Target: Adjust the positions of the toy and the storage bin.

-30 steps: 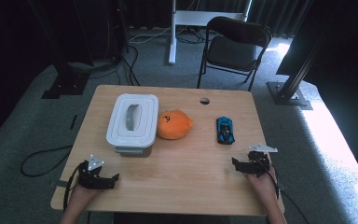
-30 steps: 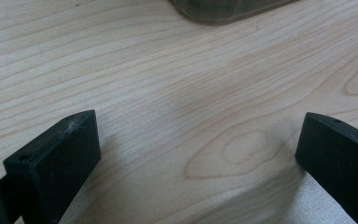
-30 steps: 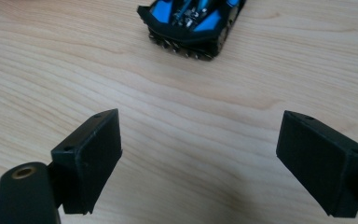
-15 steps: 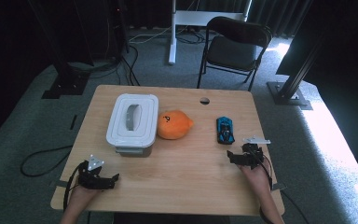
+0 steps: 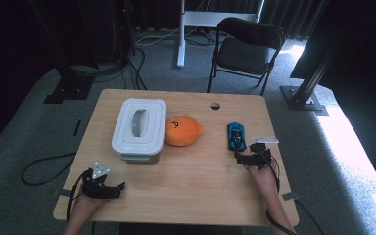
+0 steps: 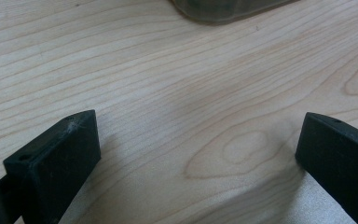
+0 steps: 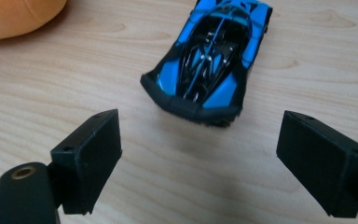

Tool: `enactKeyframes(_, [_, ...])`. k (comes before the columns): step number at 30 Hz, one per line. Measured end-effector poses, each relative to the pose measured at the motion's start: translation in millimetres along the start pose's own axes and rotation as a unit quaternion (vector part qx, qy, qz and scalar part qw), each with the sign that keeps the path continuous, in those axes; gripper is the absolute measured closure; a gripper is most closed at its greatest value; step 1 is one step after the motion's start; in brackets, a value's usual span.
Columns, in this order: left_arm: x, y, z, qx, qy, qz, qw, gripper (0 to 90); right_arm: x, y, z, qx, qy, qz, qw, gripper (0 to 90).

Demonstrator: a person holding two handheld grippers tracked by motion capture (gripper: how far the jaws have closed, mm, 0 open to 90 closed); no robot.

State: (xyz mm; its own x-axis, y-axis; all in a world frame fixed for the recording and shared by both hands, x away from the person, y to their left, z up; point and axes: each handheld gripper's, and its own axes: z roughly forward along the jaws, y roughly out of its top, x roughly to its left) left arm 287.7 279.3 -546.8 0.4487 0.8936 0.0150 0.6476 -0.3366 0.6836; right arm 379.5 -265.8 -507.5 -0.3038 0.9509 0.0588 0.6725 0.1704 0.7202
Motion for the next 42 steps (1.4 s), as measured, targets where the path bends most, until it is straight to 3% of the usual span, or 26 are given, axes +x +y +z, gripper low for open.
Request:
enactKeyframes(10, [0.0,0.0,0.0,0.000,0.000,0.000,1.0000,0.3,5.5,14.8,13.8,0.000,-0.007,0.006,1.0000,13.2])
enactKeyframes(29, [0.0,0.0,0.0,0.000,0.000,0.000,1.0000,0.3,0.4,37.0,44.9,0.005,-0.032,0.037,0.9988,13.1])
enactKeyframes(34, [0.0,0.0,0.0,0.000,0.000,0.000,1.0000,0.2,1.9,41.5,55.7,0.017,-0.032,0.032,0.9988,13.1])
enactKeyframes(42, [0.0,0.0,0.0,0.000,0.000,0.000,1.0000,0.3,3.0,48.3,71.7,0.029,-0.058,0.035,0.9973,13.2])
